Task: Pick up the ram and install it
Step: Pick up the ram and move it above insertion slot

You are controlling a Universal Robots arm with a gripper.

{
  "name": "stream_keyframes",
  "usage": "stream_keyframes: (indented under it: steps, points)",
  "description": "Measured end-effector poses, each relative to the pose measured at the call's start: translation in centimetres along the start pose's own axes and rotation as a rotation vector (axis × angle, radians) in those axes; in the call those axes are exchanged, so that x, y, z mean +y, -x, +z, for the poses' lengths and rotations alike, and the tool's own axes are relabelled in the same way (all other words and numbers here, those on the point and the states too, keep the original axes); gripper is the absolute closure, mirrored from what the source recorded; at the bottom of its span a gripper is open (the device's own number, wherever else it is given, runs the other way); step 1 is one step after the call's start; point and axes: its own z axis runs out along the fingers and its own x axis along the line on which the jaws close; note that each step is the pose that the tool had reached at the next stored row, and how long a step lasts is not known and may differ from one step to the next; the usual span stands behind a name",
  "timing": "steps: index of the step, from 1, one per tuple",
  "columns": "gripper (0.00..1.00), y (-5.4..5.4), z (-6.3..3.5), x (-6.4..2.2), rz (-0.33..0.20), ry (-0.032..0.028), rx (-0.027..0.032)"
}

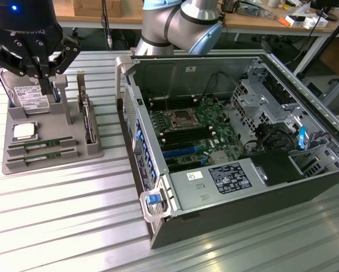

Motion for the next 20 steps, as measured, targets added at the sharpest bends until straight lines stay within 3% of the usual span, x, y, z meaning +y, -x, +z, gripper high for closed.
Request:
stream_keyframes:
  steps: [20]
  points:
    - [0.89,0.0,0.0,0.0,-0.204,0.005,0.0091]
